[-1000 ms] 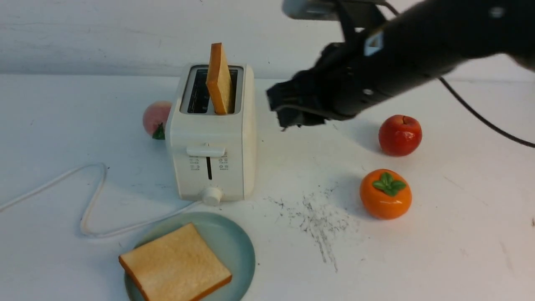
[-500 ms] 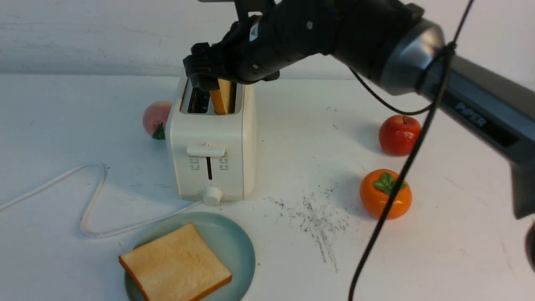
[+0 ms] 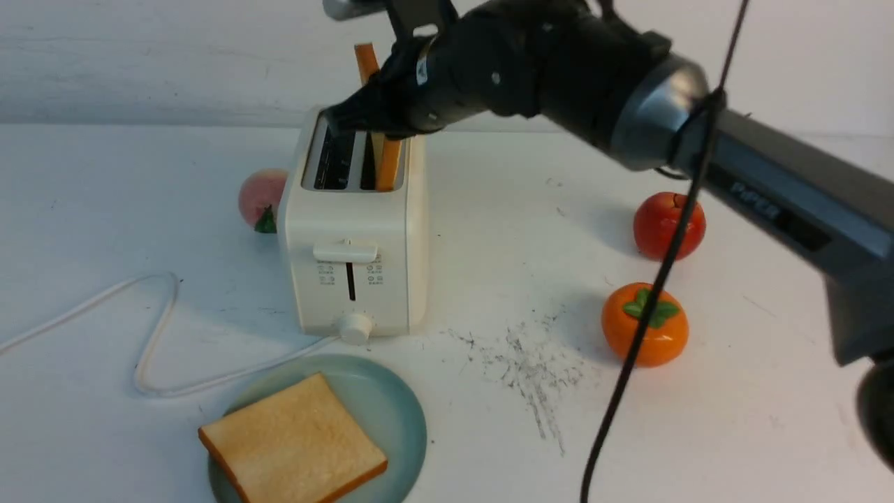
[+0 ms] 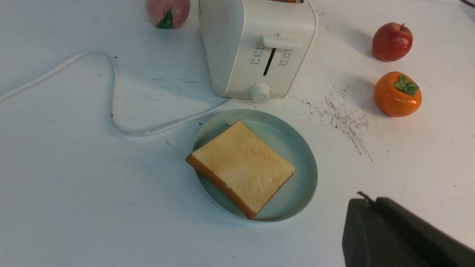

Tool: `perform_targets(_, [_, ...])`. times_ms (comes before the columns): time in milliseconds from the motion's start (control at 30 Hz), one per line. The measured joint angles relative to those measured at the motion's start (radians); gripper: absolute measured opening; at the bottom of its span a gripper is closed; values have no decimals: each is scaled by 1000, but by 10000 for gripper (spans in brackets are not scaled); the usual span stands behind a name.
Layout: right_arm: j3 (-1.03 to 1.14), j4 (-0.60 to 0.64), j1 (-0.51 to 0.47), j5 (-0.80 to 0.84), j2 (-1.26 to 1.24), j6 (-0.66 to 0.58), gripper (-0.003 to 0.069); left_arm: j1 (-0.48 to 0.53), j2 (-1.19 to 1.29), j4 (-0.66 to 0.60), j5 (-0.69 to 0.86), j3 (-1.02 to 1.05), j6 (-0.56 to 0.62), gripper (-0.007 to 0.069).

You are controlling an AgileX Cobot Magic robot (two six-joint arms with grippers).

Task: Take toasted bread from bread machine on white table place on plate.
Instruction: 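Grasp the toast slice in the toaster and pull it up out of the slot with the right gripper, then place the held slice of bread on top of the slice on the plate with the right gripper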

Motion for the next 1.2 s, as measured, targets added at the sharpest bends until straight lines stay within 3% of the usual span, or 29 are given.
perform_targets(133, [-2,22,0,70,-131,-9,111,0,0,1,0,0,0,-14])
perform_targets(300, [-12,121,0,283,-323,-113,111,0,0,1,16,0,-1,-14])
perform_targets(467, [-8,377,-1,548,-368,-292,111,0,0,-1,19,0,-1,-14])
perform_targets(600, [86,645,-1,565,-338,-424,111,0,0,-21,22,0,-1,-14])
perform_targets(767, [268,875,-1,564,-277,-557,111,0,0,-47,22,0,-1,-14])
perform_targets(967, [409,992,0,544,-172,-684,111,0,0,-53,22,0,-1,-14])
perform_targets(1200, [420,1049,-7,447,-85,-705,111,0,0,-66,22,0,-1,-14])
